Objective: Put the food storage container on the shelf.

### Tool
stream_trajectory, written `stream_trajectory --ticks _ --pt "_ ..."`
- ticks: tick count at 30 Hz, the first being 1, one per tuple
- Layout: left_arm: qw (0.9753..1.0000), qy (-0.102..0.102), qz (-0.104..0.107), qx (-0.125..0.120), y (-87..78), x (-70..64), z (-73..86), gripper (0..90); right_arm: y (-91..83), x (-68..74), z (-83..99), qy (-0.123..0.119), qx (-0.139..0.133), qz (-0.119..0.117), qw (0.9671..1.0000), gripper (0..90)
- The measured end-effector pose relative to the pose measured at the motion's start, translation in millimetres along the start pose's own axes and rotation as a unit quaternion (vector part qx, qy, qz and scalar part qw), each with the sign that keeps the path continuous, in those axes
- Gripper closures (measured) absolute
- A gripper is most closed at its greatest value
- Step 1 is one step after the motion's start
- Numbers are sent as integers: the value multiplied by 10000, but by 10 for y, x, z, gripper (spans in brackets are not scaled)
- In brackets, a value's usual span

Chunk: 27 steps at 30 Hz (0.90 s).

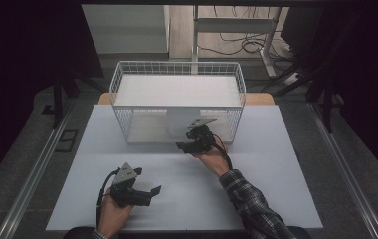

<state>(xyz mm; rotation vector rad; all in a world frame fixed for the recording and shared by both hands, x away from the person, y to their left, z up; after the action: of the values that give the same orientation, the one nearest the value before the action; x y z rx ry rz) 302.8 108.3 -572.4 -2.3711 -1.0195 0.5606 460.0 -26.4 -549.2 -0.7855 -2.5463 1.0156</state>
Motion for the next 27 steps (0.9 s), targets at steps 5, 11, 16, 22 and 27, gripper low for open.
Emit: stream_trajectory --ticks 5,11,16,22,27 --pt "10000 9 15 12 5 -7 2 24 -75 42 31 -20 1 -54 10000 306" --pt "10000 16 15 26 9 -8 5 24 -182 87 59 -102 -55 -68 9999 248" --pt "10000 16 11 34 11 -7 7 24 -240 130 110 -171 -69 -80 9998 194" --pt "10000 3 28 26 8 -8 6 24 -294 172 157 -298 -48 -46 9995 128" --pt "10000 3 57 12 0 -13 4 25 -378 203 197 -238 -125 -81 9996 95"
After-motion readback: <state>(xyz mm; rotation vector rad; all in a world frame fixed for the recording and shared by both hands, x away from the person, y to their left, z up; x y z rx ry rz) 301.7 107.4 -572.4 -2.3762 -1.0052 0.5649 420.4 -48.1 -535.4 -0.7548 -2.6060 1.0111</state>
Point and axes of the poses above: each handheld gripper's, and its own axes: y roughly forward along the jaws, z roughly out of its underside, x roughly to its left, the point moved 9 cm from there along y, roughly forward along the jaws, and after that the axes turned 5 degrees about x, right-handed, at the moved point
